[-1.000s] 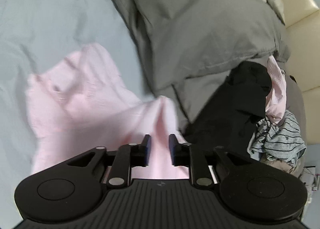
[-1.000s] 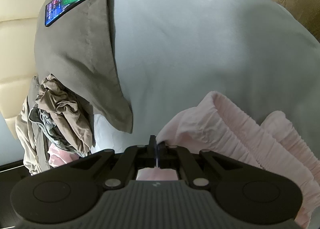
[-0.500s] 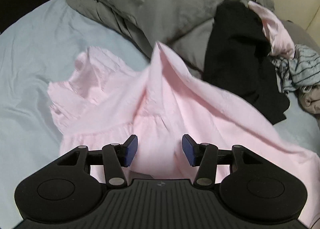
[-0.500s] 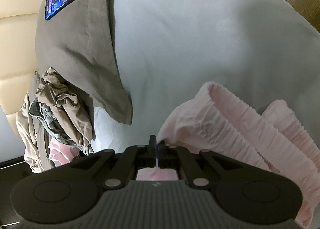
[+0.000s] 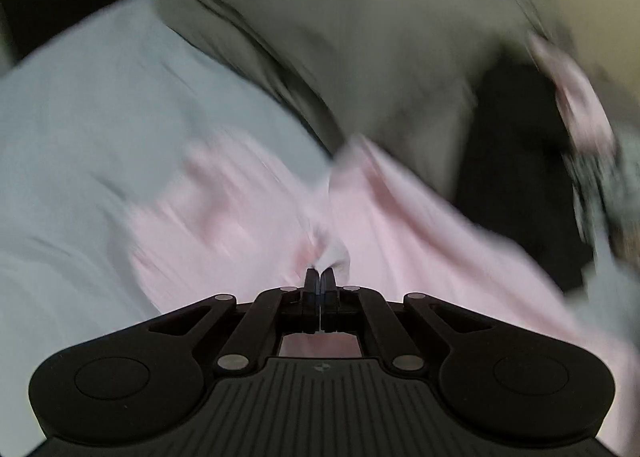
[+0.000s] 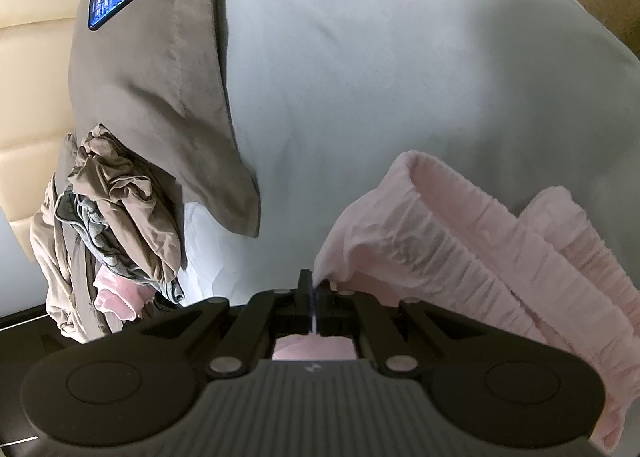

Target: Fold clothes

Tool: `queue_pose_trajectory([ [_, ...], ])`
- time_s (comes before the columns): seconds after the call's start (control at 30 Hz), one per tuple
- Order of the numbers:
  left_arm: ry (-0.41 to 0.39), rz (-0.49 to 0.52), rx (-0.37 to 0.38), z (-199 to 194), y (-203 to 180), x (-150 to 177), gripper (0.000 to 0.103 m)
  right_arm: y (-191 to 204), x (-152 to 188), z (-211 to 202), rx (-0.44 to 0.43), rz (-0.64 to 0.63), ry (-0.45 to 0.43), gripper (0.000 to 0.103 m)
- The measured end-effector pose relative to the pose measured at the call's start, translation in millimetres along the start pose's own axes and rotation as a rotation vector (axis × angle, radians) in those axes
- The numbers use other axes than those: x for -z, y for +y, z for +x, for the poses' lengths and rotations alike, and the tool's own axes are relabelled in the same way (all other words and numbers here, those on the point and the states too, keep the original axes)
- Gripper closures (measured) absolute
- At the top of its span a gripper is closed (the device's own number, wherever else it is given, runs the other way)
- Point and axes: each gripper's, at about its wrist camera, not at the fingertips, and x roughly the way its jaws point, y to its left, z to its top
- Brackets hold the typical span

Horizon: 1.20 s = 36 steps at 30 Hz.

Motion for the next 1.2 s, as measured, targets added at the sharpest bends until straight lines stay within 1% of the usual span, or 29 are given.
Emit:
queue_pose_trajectory([
  [0.07, -0.097, -0.095, -0.122, -9.9, 19.1, -39.7, 0.103, -0.8, 0.5, 0.0, -0.001, -0.001, 0.004, 0.101],
  [0.1, -0.13, -0.139, -0.176, -12.1, 25.6, -58.3, 0.103, -1.2, 0.7, -0.1, -0.002, -0.002, 0.006, 0.101],
  [0.13, -0.137, -0.155, -0.221, -11.2, 27.3, -73.6, 0.098, -1.6, 0.9, -0.1, -0.003, -0.002, 0.007, 0.101],
  [0.17, -0.134, -0.146, -0.266, -9.0, 25.1, -88.2, 0.092, -2.0, 1.2, -0.7, -0.004, -0.004, 0.009, 0.101],
  [0.23, -0.153, -0.09, -0.332, -9.9, 12.7, -106.5, 0.088, -2.4, 2.2, -1.6, -0.006, -0.007, 0.013, 0.101],
  [0.27, -0.184, -0.061, -0.352, -13.1, 5.2, -111.1, 0.088, -3.0, 2.9, -1.9, -0.006, -0.008, 0.016, 0.101],
  [0.3, -0.234, -0.041, -0.352, -17.6, -2.1, -110.9, 0.087, -3.7, 3.5, -2.1, -0.005, -0.008, 0.019, 0.101],
  [0.33, -0.261, -0.044, -0.333, -20.2, -5.3, -107.9, 0.084, -4.6, 4.0, -1.8, -0.004, -0.008, 0.022, 0.101],
  [0.37, -0.261, -0.066, -0.304, -21.5, -5.4, -104.0, 0.077, -5.5, 4.4, -1.5, -0.004, -0.004, 0.023, 0.101],
  [0.4, -0.262, -0.087, -0.275, -22.8, -5.5, -100.1, 0.072, -6.5, 4.7, -1.1, -0.005, 0.0, 0.023, 0.101],
  [0.43, -0.245, -0.116, -0.246, -21.8, -4.1, -93.4, 0.065, -7.4, 5.1, -0.8, -0.005, 0.004, 0.023, 0.101],
  [0.5, -0.154, -0.17, -0.193, -9.0, -0.8, -66.7, 0.063, -8.9, 5.8, 0.1, -0.007, 0.013, 0.024, 0.101],
  [0.53, -0.105, -0.178, -0.179, 0.1, 0.2, -51.4, 0.063, -8.9, 6.1, 0.5, -0.008, 0.015, 0.026, 0.101],
  [0.63, 0.02, -0.202, -0.172, 19.8, -1.0, -17.3, 0.063, -8.0, 6.6, 0.9, -0.01, 0.015, 0.036, 0.101],
  [0.67, 0.056, -0.216, -0.171, 26.1, -2.2, -7.9, 0.067, -7.2, 6.2, 0.8, -0.011, 0.009, 0.042, 0.1],
  [0.7, 0.073, -0.233, -0.165, 28.6, -4.3, 2.2, 0.067, -5.7, 5.4, 0.5, -0.014, -0.003, 0.047, 0.1],
  [0.73, 0.066, -0.257, -0.151, 26.2, -8.5, 13.5, 0.067, -4.0, 4.4, 0.0, -0.018, -0.018, 0.051, 0.097],
  [0.77, 0.054, -0.287, -0.126, 21.5, -14.5, 28.1, 0.067, -2.4, 3.0, -1.1, -0.021, -0.029, 0.051, 0.097],
  [0.83, 0.061, -0.353, -0.051, 11.9, -29.5, 63.1, 0.067, -0.8, 0.0, -4.1, -0.027, -0.035, 0.042, 0.095],
  [0.9, 0.086, -0.394, 0.026, -0.1, -49.8, 99.7, 0.067, -2.7, -4.9, -9.5, -0.031, -0.007, 0.026, 0.089],
  [0.93, 0.098, -0.403, 0.059, -6.9, -61.0, 119.1, 0.065, -3.0, -7.7, -13.0, -0.03, -0.001, 0.02, 0.074],
  [0.97, 0.108, -0.401, 0.085, -14.4, -73.7, 139.1, 0.063, -2.5, -10.3, -17.2, -0.025, -0.006, 0.014, 0.053],
  [1.0, 0.119, -0.394, 0.107, -22.6, -87.4, 158.5, 0.062, -1.0, -12.9, -22.4, -0.018, -0.028, 0.011, 0.049],
  [1.1, 0.164, -0.379, 0.152, -53.3, -122.7, 218.9, 0.062, 3.5, -20.3, -37.2, 0.001, -0.116, 0.02, 0.049],
  [1.13, 0.183, -0.388, 0.164, -62.4, -132.9, 238.4, 0.062, 5.1, -22.8, -42.1, 0.009, -0.149, 0.028, 0.049],
  [1.2, 0.236, -0.449, 0.191, -75.7, -152.6, 276.4, 0.062, 9.8, -27.8, -51.6, 0.023, -0.222, 0.048, 0.049],
])
